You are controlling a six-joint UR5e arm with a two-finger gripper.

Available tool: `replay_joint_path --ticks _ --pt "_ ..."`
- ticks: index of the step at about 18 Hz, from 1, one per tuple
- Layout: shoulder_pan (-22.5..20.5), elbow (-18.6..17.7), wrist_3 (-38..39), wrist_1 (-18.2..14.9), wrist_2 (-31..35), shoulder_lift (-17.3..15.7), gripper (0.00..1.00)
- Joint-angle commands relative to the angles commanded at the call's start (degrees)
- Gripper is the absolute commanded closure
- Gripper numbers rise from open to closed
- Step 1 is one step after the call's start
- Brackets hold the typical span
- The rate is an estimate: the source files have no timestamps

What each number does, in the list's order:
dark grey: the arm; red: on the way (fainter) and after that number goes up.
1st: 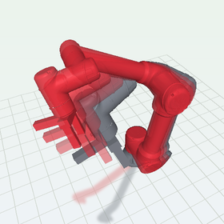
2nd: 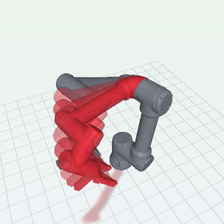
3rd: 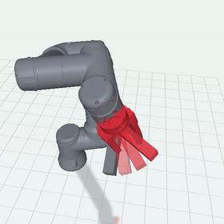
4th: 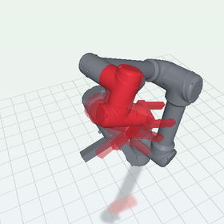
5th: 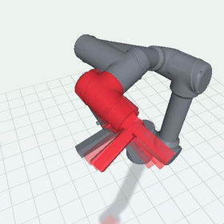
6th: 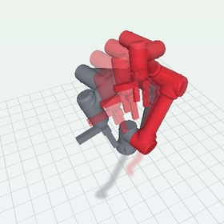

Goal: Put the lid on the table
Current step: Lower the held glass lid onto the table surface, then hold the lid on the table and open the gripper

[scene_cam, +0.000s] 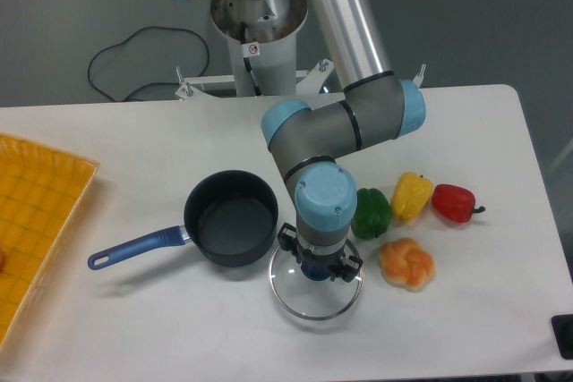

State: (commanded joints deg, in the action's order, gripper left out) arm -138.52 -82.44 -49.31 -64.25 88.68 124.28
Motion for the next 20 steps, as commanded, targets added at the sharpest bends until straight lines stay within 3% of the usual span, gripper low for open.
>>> replay_joint_path --ticks 10,20 --pt "0.18 0.09 0.18 0.09 -0.18 0.79 0.4" --pt "0.18 0.09 0.26 2.46 -0.09 1.67 0.4"
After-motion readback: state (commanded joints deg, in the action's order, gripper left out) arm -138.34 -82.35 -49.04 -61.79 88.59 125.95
